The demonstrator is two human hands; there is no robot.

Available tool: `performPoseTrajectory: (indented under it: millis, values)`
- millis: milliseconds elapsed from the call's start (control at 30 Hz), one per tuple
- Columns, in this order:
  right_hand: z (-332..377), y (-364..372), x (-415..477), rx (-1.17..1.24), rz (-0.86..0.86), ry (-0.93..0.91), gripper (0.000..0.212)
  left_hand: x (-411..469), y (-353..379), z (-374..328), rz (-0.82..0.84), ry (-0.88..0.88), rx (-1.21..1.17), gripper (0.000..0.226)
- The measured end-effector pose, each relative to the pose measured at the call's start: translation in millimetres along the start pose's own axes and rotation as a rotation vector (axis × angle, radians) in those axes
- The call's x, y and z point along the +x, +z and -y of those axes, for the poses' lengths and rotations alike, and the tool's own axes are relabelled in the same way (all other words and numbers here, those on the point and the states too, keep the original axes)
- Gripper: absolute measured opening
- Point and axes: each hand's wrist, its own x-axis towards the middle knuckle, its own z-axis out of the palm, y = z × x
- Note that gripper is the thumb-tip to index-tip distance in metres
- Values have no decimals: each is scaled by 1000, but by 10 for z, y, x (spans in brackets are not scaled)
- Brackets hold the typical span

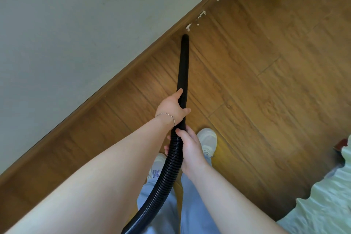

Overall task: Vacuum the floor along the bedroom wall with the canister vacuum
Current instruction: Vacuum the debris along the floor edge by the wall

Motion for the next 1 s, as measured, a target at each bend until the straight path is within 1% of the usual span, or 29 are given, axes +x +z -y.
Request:
performPoseTrajectory:
  millis: [300,500,700,1000]
  values:
    - [210,-116,84,0,6,-1,23,132,45,-212,-13,2,43,76]
    - [382,-119,160,10,24,-3,21,239,10,-351,-20,-10,24,75]
    - [562,-199,186,36,16,-12,26,330,57,-543,-31,7,40,75]
    - [773,-338,251,33,33,-19,24,451,125,-738,-40,33,-33,75]
